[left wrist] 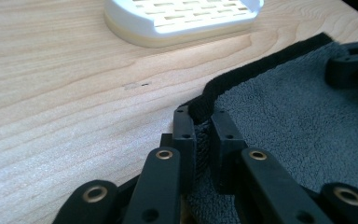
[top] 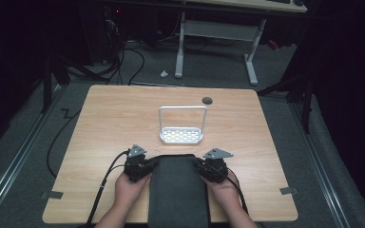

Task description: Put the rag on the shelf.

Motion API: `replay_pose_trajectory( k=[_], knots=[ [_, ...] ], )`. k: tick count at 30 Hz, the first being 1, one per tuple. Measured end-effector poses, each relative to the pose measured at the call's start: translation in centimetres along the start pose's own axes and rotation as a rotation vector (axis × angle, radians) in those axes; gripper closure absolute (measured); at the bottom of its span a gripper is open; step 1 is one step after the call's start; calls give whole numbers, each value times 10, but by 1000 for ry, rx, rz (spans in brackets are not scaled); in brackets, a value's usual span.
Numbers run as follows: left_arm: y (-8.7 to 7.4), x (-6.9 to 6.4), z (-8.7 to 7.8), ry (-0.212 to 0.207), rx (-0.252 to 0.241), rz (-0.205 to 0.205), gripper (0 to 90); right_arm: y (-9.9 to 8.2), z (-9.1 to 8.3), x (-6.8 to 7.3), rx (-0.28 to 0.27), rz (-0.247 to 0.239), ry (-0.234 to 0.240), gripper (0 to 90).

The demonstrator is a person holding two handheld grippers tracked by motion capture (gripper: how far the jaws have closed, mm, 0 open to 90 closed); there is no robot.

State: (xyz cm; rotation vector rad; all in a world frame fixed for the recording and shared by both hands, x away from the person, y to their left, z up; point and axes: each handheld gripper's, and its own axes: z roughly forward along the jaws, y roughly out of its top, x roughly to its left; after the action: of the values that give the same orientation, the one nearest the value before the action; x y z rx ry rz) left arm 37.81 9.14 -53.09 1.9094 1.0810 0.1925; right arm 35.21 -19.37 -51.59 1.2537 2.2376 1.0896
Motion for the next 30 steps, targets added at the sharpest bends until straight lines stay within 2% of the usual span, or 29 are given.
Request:
replay_pose_trajectory(
  k=[5, 7, 9, 11, 15, 25, 30],
  knots=[
    [3, -6, -8, 5, -50, 4, 828, 0, -9, 3, -40, -4, 1, 807],
    [6, -11, -12, 14, -80, 33, 831, 1, -14, 4, -65, -10, -2, 807],
    [9, -15, -16, 13, -108, 44, 833, 3, -21, 5, -87, -14, -3, 807],
    [12, -18, -21, 3, -134, 40, 834, 5, -28, 7, -111, -7, -3, 807],
    [20, -24, -32, -13, -181, 52, 833, 8, -40, 12, -149, -28, -12, 806],
    [45, -41, -56, -10, -285, 109, 833, 27, -72, 18, -254, -71, -48, 805],
    [57, -47, -66, -7, -318, 131, 833, 37, -84, 20, -292, -87, -65, 804]
  ],
)
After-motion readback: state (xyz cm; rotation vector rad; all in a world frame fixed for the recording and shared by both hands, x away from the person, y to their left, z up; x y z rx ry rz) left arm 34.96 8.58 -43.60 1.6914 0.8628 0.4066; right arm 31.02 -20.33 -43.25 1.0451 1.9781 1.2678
